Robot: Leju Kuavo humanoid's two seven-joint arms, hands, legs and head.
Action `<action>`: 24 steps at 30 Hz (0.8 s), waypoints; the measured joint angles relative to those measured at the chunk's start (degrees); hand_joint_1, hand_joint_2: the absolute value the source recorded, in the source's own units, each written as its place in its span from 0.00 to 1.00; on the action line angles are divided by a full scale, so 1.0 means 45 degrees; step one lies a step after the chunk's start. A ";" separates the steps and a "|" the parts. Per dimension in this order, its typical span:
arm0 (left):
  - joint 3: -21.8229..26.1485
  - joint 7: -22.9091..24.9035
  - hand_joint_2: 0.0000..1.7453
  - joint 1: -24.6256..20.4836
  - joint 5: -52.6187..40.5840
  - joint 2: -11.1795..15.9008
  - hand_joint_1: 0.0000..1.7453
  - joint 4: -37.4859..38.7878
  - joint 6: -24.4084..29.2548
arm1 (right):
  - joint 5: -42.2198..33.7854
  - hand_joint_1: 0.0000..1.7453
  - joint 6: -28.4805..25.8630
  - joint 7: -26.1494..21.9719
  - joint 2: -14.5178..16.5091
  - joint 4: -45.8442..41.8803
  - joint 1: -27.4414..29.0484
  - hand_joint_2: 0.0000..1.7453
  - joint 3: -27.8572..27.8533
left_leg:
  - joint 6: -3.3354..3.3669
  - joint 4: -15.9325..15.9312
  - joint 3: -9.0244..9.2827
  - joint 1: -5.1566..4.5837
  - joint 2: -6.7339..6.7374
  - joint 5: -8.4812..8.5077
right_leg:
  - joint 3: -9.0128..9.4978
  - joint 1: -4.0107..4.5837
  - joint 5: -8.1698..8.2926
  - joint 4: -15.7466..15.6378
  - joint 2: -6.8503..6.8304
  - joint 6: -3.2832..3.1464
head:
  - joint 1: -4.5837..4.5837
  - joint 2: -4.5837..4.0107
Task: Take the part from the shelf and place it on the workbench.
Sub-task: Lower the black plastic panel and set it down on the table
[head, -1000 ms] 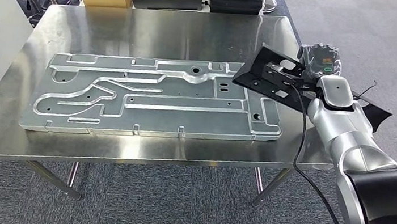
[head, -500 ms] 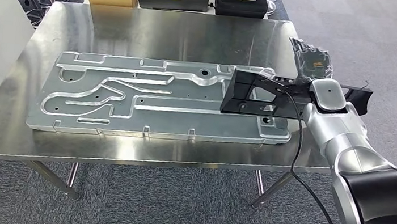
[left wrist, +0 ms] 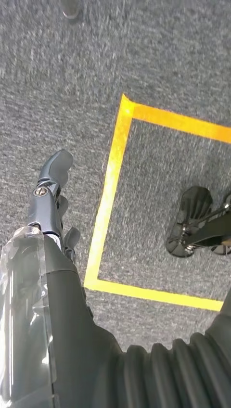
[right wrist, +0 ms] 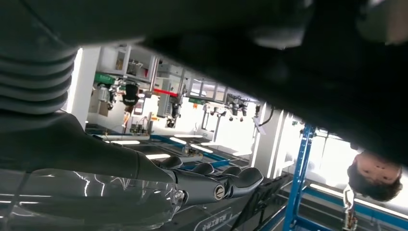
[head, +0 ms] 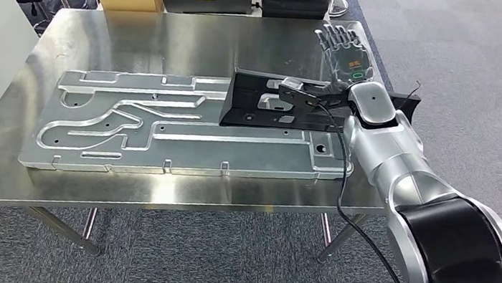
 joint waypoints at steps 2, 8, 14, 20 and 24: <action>-0.0015 0.0039 0.00 0.0039 0.0000 -0.0004 0.00 0.0000 0.0009 | 0.0006 0.00 0.0006 -0.0027 0.0109 0.0027 -0.0001 0.00 0.0000 | 0.0014 0.0035 -0.0044 0.0000 0.0000 0.0281 | 0.0011 0.0016 -0.0017 0.0025 0.0009 -0.0010 | 0.0000 0.0000; -0.0023 0.0358 0.00 0.0069 0.0045 0.0018 0.00 0.0000 0.0016 | -0.0459 0.00 0.0443 -0.0821 0.0202 0.0056 -0.0069 0.00 -0.0111 | 0.0364 -0.3433 0.1578 -0.0103 -0.0017 0.1664 | 0.0023 0.0100 -0.0052 0.0048 0.0040 0.0241 | 0.0000 0.0000; -0.0093 0.0168 0.00 0.0141 -0.0324 0.0044 0.00 0.0000 -0.0733 | -0.1273 0.00 0.5097 -0.1036 -0.0386 0.0280 -0.0361 0.00 -0.0779 | 0.0764 -0.3629 0.1608 -0.0030 -0.0033 0.1832 | -0.1027 0.0021 -0.1352 0.2350 0.0035 0.0630 | 0.0000 0.0000; -0.0361 -0.0077 0.00 0.0165 -0.0693 0.0112 0.00 0.0000 -0.1192 | -0.1662 0.00 0.8051 -0.0553 -0.1694 0.0485 -0.0594 0.00 -0.1524 | 0.0712 -0.3493 0.1588 -0.0080 -0.0158 0.1740 | -0.0615 0.0007 -0.0263 0.1235 0.0017 0.0559 | 0.0001 0.0000; -0.0461 -0.0096 0.00 0.0116 -0.0823 0.0188 0.00 0.0000 -0.1259 | -0.1230 0.00 0.8411 -0.0234 -0.2304 0.0539 -0.0783 0.00 -0.1709 | 0.0528 -0.3436 0.1564 -0.0161 -0.0095 0.1661 | -0.0098 0.0069 0.0026 0.0045 0.0002 0.0368 | 0.0000 0.0000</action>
